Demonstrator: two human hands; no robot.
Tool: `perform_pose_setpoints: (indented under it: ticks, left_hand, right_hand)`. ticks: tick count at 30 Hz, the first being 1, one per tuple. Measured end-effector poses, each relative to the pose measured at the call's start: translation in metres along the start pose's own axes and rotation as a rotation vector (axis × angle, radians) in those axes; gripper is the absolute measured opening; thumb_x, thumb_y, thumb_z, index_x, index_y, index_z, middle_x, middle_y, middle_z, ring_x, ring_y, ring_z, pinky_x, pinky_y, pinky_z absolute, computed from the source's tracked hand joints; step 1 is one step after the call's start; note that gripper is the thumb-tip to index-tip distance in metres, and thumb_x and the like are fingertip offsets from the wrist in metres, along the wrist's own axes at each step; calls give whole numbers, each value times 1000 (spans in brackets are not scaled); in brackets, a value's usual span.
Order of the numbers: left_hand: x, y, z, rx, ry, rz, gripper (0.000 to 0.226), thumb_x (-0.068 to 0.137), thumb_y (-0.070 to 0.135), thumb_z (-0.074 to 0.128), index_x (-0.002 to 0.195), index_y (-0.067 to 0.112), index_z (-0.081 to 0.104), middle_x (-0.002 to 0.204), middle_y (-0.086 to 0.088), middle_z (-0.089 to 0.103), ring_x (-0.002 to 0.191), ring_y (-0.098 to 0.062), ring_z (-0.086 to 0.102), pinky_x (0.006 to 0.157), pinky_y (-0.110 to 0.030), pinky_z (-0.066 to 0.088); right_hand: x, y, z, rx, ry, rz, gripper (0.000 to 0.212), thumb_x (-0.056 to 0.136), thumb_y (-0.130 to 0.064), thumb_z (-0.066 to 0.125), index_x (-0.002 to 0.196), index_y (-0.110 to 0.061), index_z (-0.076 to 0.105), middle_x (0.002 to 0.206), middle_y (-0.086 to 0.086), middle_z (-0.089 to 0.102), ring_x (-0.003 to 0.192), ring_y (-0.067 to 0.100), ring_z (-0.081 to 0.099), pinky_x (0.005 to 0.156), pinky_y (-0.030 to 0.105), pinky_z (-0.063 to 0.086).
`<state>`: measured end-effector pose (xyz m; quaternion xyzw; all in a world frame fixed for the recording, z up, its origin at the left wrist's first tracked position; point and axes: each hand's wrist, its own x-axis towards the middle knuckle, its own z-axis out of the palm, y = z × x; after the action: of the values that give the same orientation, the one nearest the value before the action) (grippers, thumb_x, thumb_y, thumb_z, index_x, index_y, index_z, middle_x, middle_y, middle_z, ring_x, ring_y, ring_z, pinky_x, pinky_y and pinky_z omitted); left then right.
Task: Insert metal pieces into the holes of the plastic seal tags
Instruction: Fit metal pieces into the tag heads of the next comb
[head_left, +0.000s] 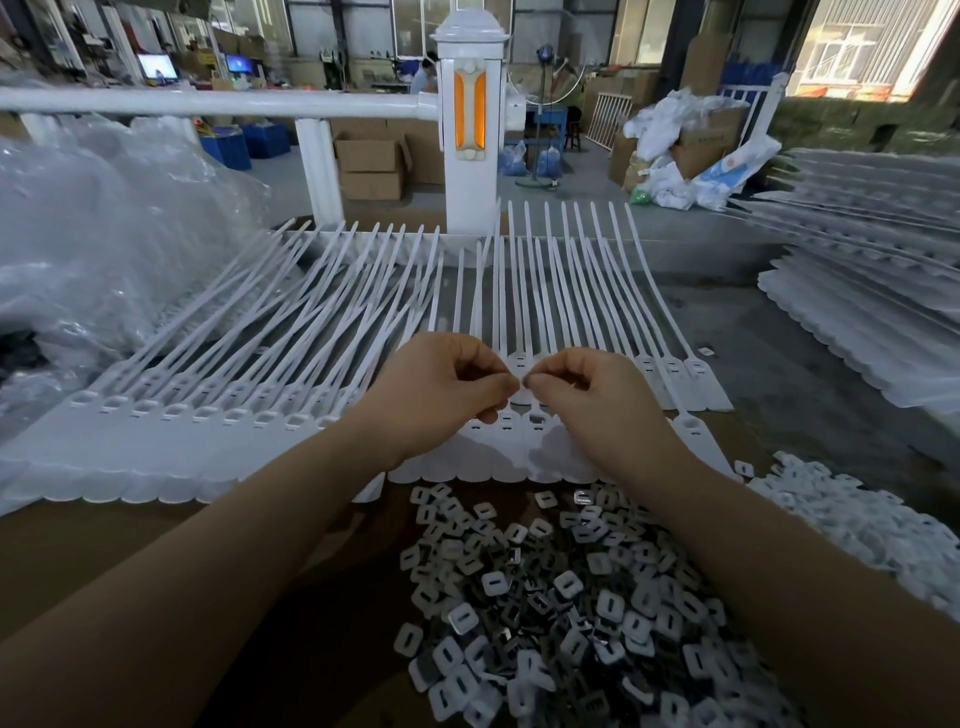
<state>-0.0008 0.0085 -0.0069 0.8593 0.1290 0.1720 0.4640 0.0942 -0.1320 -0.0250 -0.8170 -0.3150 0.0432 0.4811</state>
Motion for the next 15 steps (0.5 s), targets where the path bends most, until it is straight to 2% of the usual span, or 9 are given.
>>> perform_pose_setpoints:
  ticks: [2,5,8,11,13,15]
  left_hand:
    - [2,0,3,-35,30,-34,7,87,21,72,81,19,73,70,2,70,62,-4,62,64,-18,51]
    - [4,2,10,-36,53,-89,9,86,27,73,78,23,73,69,1,66,59,-2,55,55,-15,45]
    - [6,4,15,-49,43,-158,9,86,28,73,79,23,73,84,-10,71,68,-15,57,58,-23,46]
    - [8,2,20,-29,41,-196,11,86,29,73,77,23,72,71,1,67,56,-9,53,53,-25,43]
    - [10,-1,24,32,53,-211,10,85,32,73,78,25,73,71,6,67,62,-8,57,56,-24,44]
    - [10,-4,28,74,61,-234,10,85,34,73,80,25,74,77,7,70,76,-11,65,67,-30,53]
  right_hand:
    - [3,4,0,-78,52,74,20,92,-21,53,104,-27,67,97,-14,67,86,9,65,87,41,54]
    - [5,7,-2,-129,-4,161,39,91,-8,46,123,-24,61,119,-7,66,106,14,61,97,43,50]
    - [4,5,-2,-90,-53,152,43,88,-2,44,123,-21,61,112,-4,68,102,12,62,92,38,52]
    - [3,3,0,-80,-75,156,45,86,0,42,123,-19,60,105,-5,68,94,11,63,85,36,54]
    - [3,4,0,-62,-71,163,44,87,0,42,123,-18,60,104,-5,68,90,10,63,82,35,55]
    - [3,4,-1,-52,-69,162,43,87,-1,42,122,-19,59,103,-5,69,91,10,63,83,35,54]
